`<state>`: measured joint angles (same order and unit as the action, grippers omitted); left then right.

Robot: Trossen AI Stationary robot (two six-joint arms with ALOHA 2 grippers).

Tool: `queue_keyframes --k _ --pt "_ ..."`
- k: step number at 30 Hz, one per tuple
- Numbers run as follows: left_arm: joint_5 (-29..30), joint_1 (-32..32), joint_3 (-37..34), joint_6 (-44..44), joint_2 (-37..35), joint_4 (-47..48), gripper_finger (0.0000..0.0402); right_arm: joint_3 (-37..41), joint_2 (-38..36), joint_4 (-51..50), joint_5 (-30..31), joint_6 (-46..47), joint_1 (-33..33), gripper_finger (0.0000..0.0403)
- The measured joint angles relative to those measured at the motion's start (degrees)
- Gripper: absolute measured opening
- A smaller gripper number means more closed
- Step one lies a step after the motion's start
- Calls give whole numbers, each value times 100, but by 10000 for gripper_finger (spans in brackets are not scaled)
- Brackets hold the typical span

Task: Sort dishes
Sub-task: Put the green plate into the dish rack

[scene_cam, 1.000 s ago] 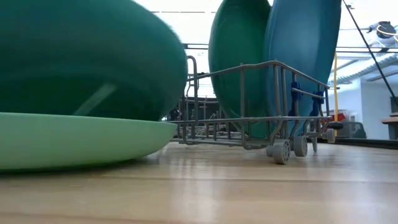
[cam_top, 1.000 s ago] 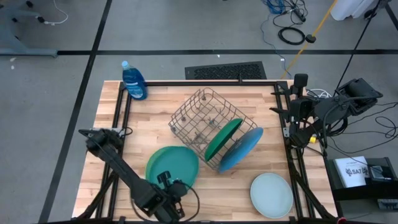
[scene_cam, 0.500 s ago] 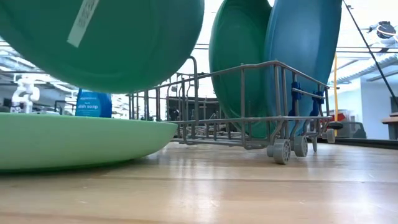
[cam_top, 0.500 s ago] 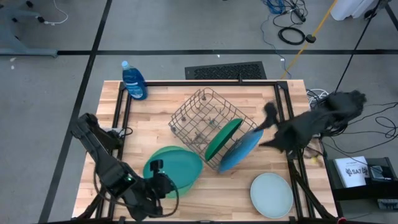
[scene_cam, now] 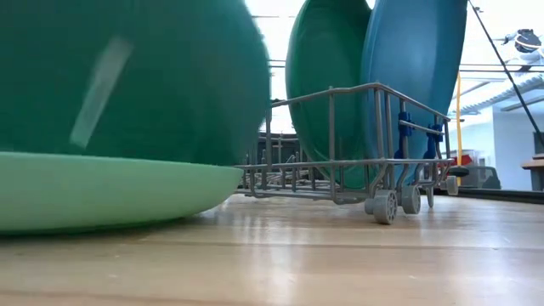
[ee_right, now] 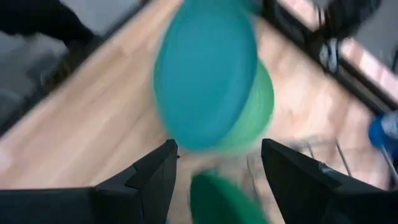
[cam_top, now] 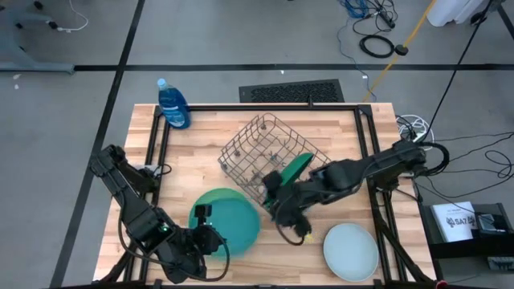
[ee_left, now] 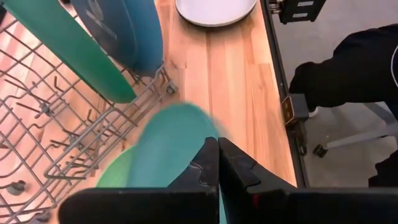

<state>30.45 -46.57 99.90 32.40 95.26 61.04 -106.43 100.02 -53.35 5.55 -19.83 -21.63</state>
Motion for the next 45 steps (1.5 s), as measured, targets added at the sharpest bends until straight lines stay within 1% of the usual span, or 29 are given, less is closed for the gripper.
queue_keyframes --k 3,5,8,11,12,13,15,17,20,23,25,27,29,34,37,42,45 --pt "-103 -21 0 -8 0 12 2 -2 218 795 -434 -33 -9 226" --pt "-181 -63 0 -35 0 49 2 -4 361 1100 -598 -37 -19 226" --pt "-160 -84 0 108 2 98 1 -2 626 1132 -587 -12 -8 226" --pt "-23 -68 7 516 115 148 1 -2 902 1022 -577 170 -28 226" --pt "-88 -49 7 567 201 205 0 -2 993 1004 -575 230 -52 226" --pt "-279 -10 7 580 314 291 2 -2 1099 1012 -582 256 -85 226" --pt "-772 42 6 622 565 546 16 -2 1359 1104 -589 284 -145 226" --pt "-1134 68 4 684 821 811 39 -2 1642 1250 -595 280 -192 226" --pt "-1334 68 4 765 1258 944 81 0 1963 1440 -551 361 -228 226" --pt "-1716 35 2 747 1701 927 116 0 2162 1650 -514 585 -236 226" --pt "-2009 26 2 636 1968 865 127 0 2236 1770 -512 750 -239 226" --pt "-2183 -3 0 605 2207 751 131 0 2256 1914 -545 887 -250 226" --pt "-2191 -36 -11 605 2307 614 132 0 2254 2000 -551 926 -288 226" --pt "-2094 -111 -26 764 2295 152 132 0 2254 2219 -567 868 -403 226" --pt "-2057 -116 -260 936 2295 -75 132 0 2254 2240 -568 917 -441 226" --pt "-2058 -120 -757 1228 2297 -164 132 0 2254 2419 -532 1040 -478 226" --pt "-2091 -120 -858 1229 2299 -219 132 0 2254 2516 -495 1042 -531 226"
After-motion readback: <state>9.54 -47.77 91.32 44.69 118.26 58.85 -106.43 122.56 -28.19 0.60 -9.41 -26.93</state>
